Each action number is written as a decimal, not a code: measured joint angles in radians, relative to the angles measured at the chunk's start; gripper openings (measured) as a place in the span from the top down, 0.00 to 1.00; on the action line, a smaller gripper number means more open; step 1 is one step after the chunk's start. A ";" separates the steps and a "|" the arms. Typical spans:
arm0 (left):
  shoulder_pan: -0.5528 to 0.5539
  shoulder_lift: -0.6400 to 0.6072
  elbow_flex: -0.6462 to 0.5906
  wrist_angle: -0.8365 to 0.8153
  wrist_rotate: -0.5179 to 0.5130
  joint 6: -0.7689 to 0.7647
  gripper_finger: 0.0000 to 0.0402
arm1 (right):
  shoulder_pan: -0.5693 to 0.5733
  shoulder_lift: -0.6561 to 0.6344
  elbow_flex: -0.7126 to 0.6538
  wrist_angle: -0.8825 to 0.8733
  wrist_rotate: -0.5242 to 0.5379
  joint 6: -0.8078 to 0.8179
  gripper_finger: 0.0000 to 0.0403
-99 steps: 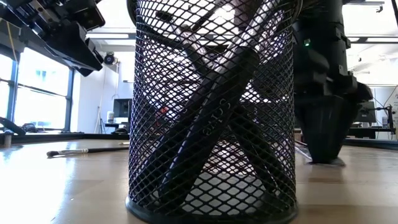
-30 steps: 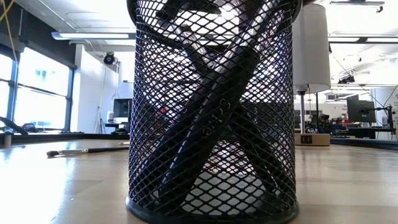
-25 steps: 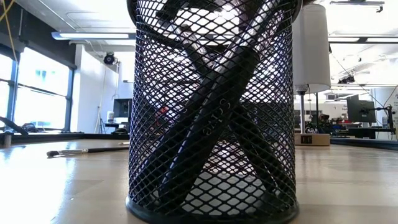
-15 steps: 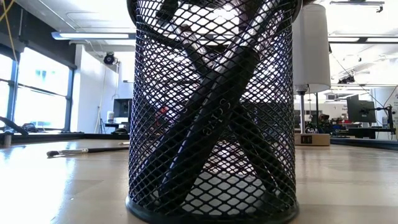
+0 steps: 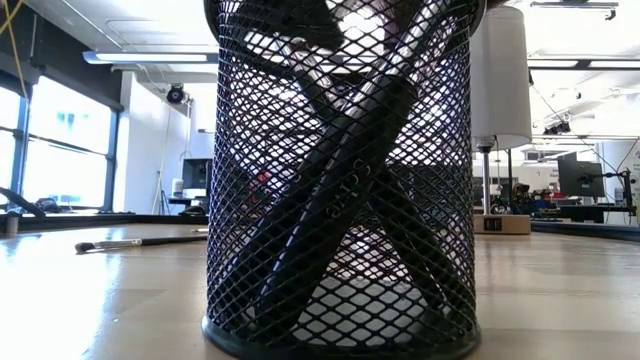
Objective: Put items in baskets/containers
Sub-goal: Put the black powder brush into the black pen holder
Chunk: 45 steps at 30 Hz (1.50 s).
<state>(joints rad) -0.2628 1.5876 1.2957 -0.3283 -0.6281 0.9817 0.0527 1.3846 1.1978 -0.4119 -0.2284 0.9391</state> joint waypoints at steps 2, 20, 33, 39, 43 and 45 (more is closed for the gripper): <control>0.009 -0.022 0.000 -0.062 0.062 -0.139 0.90 | 0.018 -0.011 0.000 -0.084 0.030 0.028 0.66; -0.067 -0.420 -0.463 0.425 0.282 -1.057 0.90 | 0.613 0.069 -0.003 -0.494 0.678 0.382 0.91; -0.404 -0.098 -0.475 1.042 -0.087 -1.117 0.90 | 0.861 0.352 -0.003 -0.446 0.533 0.415 0.99; -0.436 0.141 -0.327 1.101 -0.155 -1.184 0.90 | 0.900 0.393 -0.003 -0.381 0.604 0.415 1.00; -0.448 0.257 -0.247 1.098 -0.168 -1.219 0.90 | 0.919 0.394 -0.003 -0.375 0.621 0.420 0.99; -0.448 0.297 -0.224 1.096 -0.168 -1.242 0.90 | 0.928 0.394 -0.003 -0.373 0.614 0.430 1.00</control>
<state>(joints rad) -0.7109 1.8849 1.0713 0.7676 -0.7959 -0.2601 0.9807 1.7786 1.1946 -0.7851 0.3854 1.3686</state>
